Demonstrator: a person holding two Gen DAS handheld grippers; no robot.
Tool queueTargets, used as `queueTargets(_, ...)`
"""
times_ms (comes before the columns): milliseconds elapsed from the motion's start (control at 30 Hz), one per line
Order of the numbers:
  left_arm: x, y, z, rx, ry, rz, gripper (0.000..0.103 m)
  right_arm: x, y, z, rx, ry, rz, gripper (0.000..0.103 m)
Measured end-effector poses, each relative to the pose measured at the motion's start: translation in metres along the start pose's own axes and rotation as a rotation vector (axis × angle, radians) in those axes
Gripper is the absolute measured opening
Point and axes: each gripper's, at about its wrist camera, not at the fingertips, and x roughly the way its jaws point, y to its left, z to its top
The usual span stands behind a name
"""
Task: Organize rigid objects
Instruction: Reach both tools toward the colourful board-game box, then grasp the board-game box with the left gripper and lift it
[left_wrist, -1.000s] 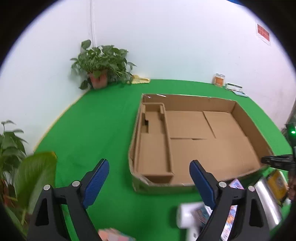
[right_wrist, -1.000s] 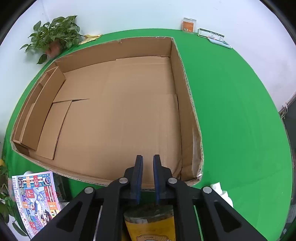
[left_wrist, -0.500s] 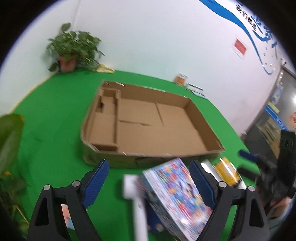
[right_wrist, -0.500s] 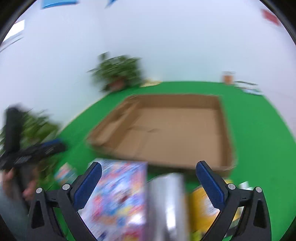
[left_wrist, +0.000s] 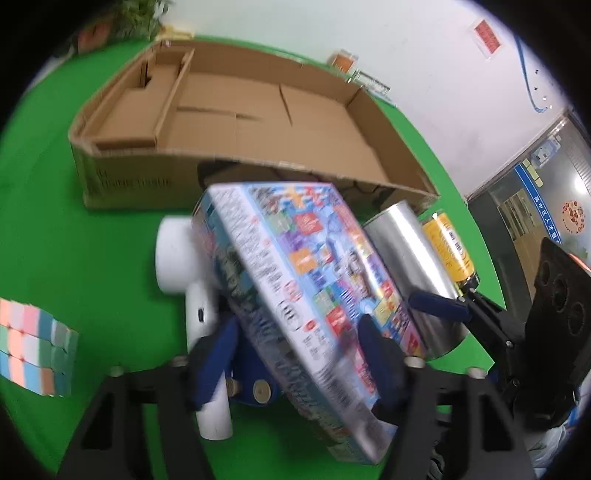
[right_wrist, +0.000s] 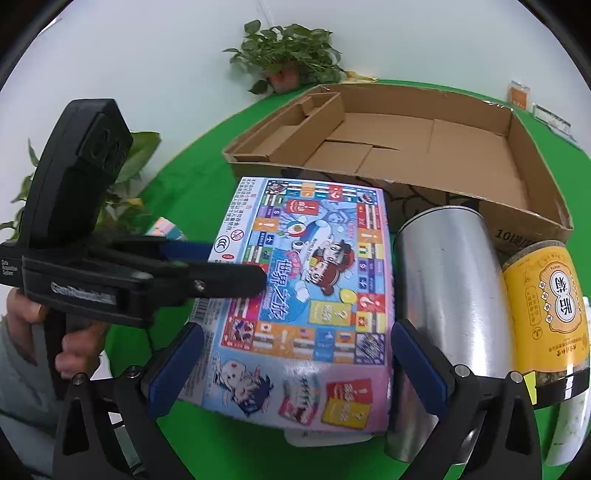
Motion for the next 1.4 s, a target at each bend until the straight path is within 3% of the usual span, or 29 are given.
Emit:
queueTargets(67, 0.001, 0.005, -0.001, -0.027, 0.003, -0.036, 0.057, 0.005, 0.003, -0.001, -0.034, 0.019, -0.027, 0.103)
queueTargets(300, -0.004, 0.019, -0.004, -0.07, 0.006, -0.101, 0.05, 0.019, 0.028, 0.003, -0.065, 0.021, 0.027, 0.103)
queueTargets(467, -0.001, 0.016, -0.008, -0.068, 0.002, -0.11, 0.051, 0.006, 0.01, 0.004, 0.018, 0.035, 0.069, 0.102)
queueTargets(900, -0.01, 0.027, -0.018, -0.057, 0.0, -0.103, 0.05, 0.025, 0.006, 0.007, -0.011, 0.145, -0.071, 0.103)
queueTargets(1000, -0.011, 0.032, -0.02, -0.077, 0.005, -0.116, 0.051, 0.03, 0.018, 0.008, -0.017, 0.158, -0.053, 0.103)
queueTargets(1100, -0.015, 0.038, -0.023, -0.098, -0.008, -0.087, 0.059, 0.036, 0.032, 0.006, -0.013, 0.175, -0.05, 0.103)
queueTargets(1233, -0.018, 0.048, -0.031, -0.118, 0.016, -0.062, 0.064, 0.045, 0.044, -0.006, 0.012, 0.227, 0.04, 0.102)
queueTargets(1400, -0.009, 0.04, -0.045, -0.071, 0.064, -0.082, 0.064, 0.043, 0.042, -0.018, 0.096, 0.183, 0.071, 0.099)
